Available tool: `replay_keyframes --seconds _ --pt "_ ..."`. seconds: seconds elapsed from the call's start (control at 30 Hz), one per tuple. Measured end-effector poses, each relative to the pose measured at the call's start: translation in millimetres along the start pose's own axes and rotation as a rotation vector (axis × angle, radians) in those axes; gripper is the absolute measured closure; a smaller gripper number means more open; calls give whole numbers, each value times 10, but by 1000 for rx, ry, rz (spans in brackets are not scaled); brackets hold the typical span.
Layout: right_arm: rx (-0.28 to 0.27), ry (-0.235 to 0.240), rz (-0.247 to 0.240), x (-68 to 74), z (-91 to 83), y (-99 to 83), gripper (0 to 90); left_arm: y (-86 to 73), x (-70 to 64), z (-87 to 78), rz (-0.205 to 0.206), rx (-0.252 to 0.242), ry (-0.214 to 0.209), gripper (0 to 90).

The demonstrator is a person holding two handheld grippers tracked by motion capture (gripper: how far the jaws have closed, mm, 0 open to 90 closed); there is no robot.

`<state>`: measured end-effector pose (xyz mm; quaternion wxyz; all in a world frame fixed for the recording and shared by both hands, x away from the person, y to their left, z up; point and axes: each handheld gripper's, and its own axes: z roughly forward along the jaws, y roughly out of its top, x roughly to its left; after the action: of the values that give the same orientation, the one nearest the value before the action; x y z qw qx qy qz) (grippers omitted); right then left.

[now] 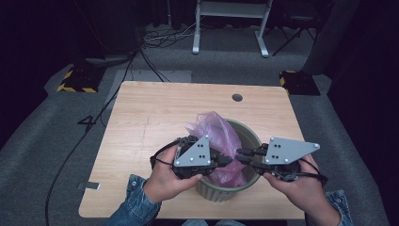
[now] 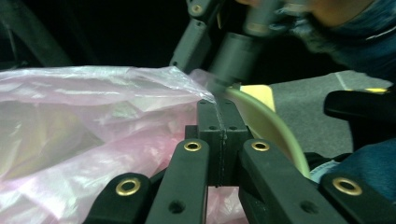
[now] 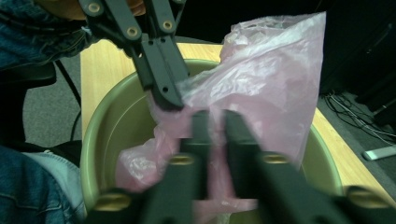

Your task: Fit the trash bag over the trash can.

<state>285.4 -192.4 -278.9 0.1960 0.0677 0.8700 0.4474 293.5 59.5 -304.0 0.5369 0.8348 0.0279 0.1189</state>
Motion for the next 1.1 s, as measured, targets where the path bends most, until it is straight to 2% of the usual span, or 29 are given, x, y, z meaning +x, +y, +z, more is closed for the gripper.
replay_keyframes --seconds 0.1,0.3,0.43,0.53,0.57,0.67,0.7,0.77,0.83,1.0,1.1 --pt "-9 -16 -6 -8 -17 -17 900 -21 15 -35 -6 -7 20 900" --pt "-7 -37 20 -39 -91 -83 900 -55 66 -167 -36 -28 69 900" --pt "-12 -30 43 -54 -141 -127 900 -61 87 -182 -43 -35 55 900" --pt "-4 -14 36 -21 -108 -114 900 -20 67 -126 -40 -56 27 783" --pt "1 -4 26 2 -81 -102 900 5 54 -97 -32 -55 23 722" --pt "12 12 3 61 -26 -74 900 42 49 -38 -40 -38 21 622" --pt "12 16 -3 74 -15 -68 900 43 54 -26 -46 -28 22 620" --pt "12 19 -10 92 -9 -60 900 33 65 -3 -44 -2 25 691" --pt "14 17 -13 96 -15 -62 900 18 62 -5 -38 29 21 879" --pt "20 16 -5 96 -27 -110 900 2 39 -38 -23 47 81 900" --pt "16 1 21 71 -72 -166 900 -32 63 -107 -34 41 108 900"
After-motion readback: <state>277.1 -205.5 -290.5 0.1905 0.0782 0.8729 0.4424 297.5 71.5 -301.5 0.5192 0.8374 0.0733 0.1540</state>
